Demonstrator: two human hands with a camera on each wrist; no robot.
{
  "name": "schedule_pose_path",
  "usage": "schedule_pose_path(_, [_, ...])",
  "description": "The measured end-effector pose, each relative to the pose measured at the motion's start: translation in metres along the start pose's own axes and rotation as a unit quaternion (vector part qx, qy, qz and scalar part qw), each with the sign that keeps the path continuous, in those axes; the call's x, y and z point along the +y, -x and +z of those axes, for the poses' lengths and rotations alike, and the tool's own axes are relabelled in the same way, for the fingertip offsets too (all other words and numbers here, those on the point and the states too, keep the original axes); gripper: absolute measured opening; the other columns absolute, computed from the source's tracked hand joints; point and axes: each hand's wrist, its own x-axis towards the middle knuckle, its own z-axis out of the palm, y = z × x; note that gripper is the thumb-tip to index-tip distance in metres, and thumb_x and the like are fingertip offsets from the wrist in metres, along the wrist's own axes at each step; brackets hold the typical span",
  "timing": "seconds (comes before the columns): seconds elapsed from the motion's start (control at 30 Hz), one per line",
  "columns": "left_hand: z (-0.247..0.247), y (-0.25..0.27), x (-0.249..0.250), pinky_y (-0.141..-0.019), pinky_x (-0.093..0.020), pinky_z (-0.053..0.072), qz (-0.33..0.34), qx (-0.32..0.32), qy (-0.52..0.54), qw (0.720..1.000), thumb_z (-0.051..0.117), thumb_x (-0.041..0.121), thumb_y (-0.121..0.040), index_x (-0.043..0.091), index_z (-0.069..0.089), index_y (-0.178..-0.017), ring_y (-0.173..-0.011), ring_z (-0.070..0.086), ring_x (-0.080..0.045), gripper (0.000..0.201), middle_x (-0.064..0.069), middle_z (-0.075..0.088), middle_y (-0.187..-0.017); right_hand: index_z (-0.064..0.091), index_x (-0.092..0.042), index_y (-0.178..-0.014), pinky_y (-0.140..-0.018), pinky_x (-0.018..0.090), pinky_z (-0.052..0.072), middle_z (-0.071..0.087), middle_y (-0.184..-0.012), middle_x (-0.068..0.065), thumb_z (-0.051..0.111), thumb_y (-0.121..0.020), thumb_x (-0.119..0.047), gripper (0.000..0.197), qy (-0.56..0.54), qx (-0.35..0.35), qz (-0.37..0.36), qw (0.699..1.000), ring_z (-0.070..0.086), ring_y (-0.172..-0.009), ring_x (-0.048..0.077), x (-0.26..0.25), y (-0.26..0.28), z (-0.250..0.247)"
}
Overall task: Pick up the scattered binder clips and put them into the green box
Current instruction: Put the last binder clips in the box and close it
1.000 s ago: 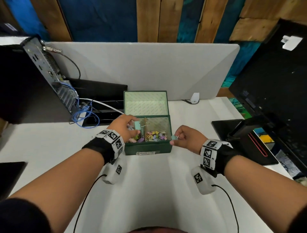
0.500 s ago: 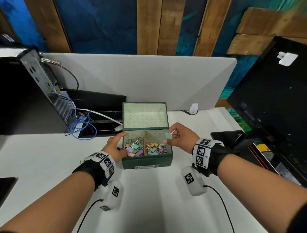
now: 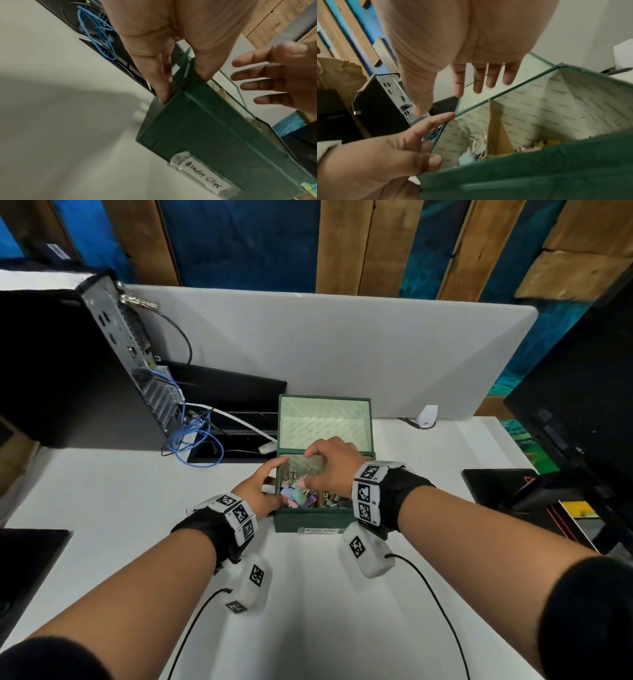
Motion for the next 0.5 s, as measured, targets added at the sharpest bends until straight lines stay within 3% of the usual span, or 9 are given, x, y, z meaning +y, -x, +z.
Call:
schedule_pose_path(0.1, [0.0,-0.001,0.0,-0.069,-0.031,0.057,0.0,0.0,0.014,1.0,0.067,0.002,-0.079,0.044,0.038,-0.13,-0.078,0.06,-0.012,0.073,0.001,0.055,-0.101,0.046,-0.032,-0.124,-0.104,0.044,0.033,0.038,-0.141,0.003,0.064,-0.076,-0.051,0.055,-0.025,0.068,0.052,0.996,0.035,-0.13,0.027,0.014,-0.001,-0.009])
schedule_pose_path(0.23, [0.0,-0.003,0.0,-0.075,-0.037,0.058,-0.001,-0.008,0.017,1.0,0.068,0.003,-0.078,0.046,0.037,-0.129,-0.088,0.061,-0.02,0.073,-0.001,0.052,-0.106,0.039,-0.022,-0.135,-0.107,0.042,0.031,0.035,-0.146,0.011,0.053,-0.085,-0.054,0.061,-0.138,0.147,0.176,0.964,0.036,-0.132,0.033,0.052,-0.011,-0.033])
schedule_pose_path(0.3, [-0.001,-0.004,0.0,-0.077,-0.038,0.057,-0.004,-0.015,0.018,1.0,0.067,0.002,-0.079,0.045,0.036,-0.13,-0.091,0.059,-0.021,0.073,-0.001,0.051,-0.108,0.033,-0.013,-0.14,-0.109,0.042,0.029,0.036,-0.148,0.015,0.044,-0.088,-0.057,0.069,-0.184,0.106,0.241,0.947,0.038,-0.134,0.035,0.073,-0.02,-0.041])
schedule_pose_path(0.4, [-0.002,-0.005,-0.003,-0.078,-0.038,0.057,0.007,-0.027,0.023,0.999,0.067,0.002,-0.079,0.047,0.036,-0.124,-0.087,0.059,-0.017,0.071,-0.001,0.05,-0.108,0.044,-0.001,-0.131,-0.107,0.049,0.037,0.05,-0.135,0.023,0.037,-0.086,-0.064,0.078,-0.218,0.033,0.266,0.938,0.049,-0.123,0.039,0.086,-0.037,-0.042])
schedule_pose_path(0.5, [-0.002,-0.006,-0.004,-0.078,-0.039,0.057,0.006,-0.031,0.025,0.999,0.066,0.001,-0.079,0.049,0.036,-0.121,-0.087,0.059,-0.017,0.07,-0.002,0.05,-0.109,0.043,-0.008,-0.133,-0.101,0.052,0.043,0.055,-0.129,0.017,0.036,-0.075,-0.077,0.09,-0.238,0.008,0.234,0.942,0.056,-0.114,0.036,0.087,-0.05,-0.037])
